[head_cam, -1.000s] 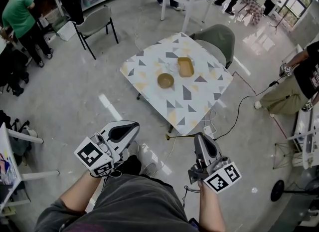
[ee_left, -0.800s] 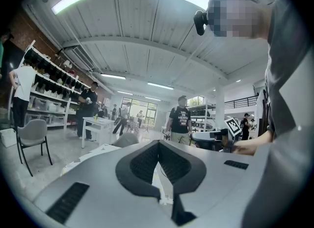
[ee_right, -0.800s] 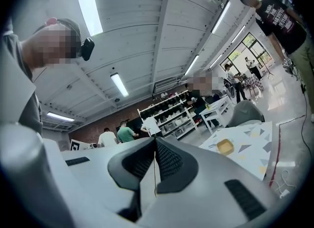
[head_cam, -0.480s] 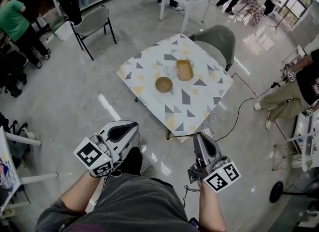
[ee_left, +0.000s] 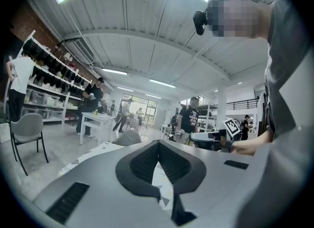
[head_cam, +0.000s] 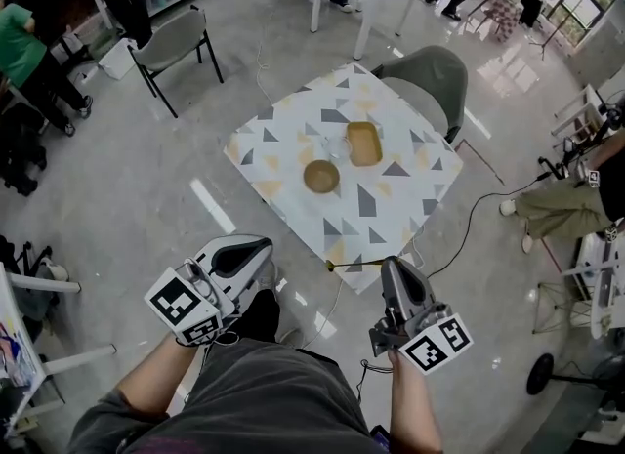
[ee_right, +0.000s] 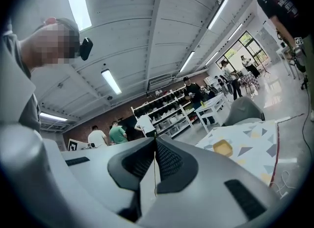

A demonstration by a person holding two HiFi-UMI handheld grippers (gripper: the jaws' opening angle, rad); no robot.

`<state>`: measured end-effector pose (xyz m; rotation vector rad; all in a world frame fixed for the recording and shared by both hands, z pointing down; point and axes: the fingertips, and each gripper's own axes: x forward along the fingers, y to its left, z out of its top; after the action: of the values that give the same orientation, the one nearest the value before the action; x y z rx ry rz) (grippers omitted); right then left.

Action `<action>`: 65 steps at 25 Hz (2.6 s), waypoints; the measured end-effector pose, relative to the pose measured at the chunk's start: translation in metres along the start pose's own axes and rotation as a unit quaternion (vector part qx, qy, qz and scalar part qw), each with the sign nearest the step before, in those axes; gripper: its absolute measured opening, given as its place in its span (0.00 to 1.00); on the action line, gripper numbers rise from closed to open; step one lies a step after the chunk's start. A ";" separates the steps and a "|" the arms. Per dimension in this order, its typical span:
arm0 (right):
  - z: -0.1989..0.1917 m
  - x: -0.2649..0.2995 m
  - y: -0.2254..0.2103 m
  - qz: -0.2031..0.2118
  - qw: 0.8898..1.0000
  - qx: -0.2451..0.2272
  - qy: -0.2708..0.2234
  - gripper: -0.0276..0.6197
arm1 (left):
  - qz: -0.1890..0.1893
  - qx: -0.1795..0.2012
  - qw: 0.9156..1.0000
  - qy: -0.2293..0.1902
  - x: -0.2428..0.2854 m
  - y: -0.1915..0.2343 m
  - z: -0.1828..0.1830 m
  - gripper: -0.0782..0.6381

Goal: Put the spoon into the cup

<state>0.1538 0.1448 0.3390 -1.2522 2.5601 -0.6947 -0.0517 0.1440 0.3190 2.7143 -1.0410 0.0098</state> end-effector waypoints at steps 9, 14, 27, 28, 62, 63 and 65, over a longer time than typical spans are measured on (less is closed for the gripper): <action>-0.002 0.064 -0.029 -0.010 1.000 0.012 0.011 0.08 | -0.006 -0.011 1.000 0.013 0.033 0.062 0.000 0.13; -0.002 0.099 -0.046 -0.021 0.999 0.018 0.017 0.08 | -0.013 -0.018 1.000 0.022 0.053 0.098 0.001 0.13; 0.013 0.178 -0.083 -0.047 0.998 0.025 0.021 0.08 | -0.042 -0.028 0.998 0.039 0.105 0.181 0.007 0.13; 0.014 0.184 -0.085 -0.050 0.998 0.024 0.021 0.08 | -0.044 -0.029 0.998 0.041 0.108 0.187 0.008 0.13; 0.003 0.279 -0.209 -0.090 0.995 0.038 0.036 0.08 | -0.056 -0.046 0.993 0.098 0.186 0.269 -0.034 0.13; 0.002 0.281 -0.215 -0.088 0.995 0.039 0.036 0.08 | -0.052 -0.046 0.993 0.099 0.190 0.269 -0.036 0.13; 0.002 0.285 -0.227 -0.084 0.995 0.042 0.035 0.08 | -0.044 -0.046 0.993 0.101 0.196 0.269 -0.041 0.13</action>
<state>0.1347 -0.1999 0.4559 -1.4519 2.4713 -0.8840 -0.0796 -0.1699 0.4343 2.6080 -0.8421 0.2103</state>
